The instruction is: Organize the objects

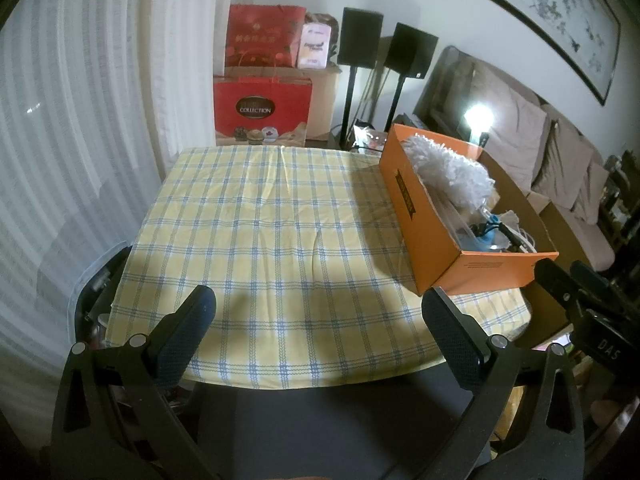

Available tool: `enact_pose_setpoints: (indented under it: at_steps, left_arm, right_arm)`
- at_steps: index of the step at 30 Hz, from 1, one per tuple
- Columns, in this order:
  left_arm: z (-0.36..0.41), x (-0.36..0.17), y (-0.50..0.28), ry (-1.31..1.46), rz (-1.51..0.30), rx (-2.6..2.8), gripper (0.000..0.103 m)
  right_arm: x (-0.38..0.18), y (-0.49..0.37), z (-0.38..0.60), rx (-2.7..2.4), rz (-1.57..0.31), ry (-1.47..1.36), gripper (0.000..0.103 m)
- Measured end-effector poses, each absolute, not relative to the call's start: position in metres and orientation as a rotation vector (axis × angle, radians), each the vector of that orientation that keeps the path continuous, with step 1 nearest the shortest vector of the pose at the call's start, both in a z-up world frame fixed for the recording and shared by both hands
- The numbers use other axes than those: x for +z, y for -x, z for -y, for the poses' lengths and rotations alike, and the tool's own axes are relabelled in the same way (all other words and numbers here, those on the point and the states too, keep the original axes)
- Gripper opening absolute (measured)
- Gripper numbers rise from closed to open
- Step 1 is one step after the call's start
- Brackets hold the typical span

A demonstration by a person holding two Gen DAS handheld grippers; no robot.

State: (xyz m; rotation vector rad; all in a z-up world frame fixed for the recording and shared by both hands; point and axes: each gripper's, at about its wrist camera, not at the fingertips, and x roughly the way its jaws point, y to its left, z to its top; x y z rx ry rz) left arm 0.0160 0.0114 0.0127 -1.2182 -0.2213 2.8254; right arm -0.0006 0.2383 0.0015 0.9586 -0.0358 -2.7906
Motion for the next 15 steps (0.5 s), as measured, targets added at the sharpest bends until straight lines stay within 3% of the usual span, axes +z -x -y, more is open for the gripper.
enact_pose_setpoints:
  at_steps: [15]
  left_arm:
    - [-0.0116,0.0105,-0.0138,1.232,0.227,2.818,0.103]
  right_arm:
    - [0.0016,0.0005,-0.2394,-2.789,0.037,-0.957,0.103]
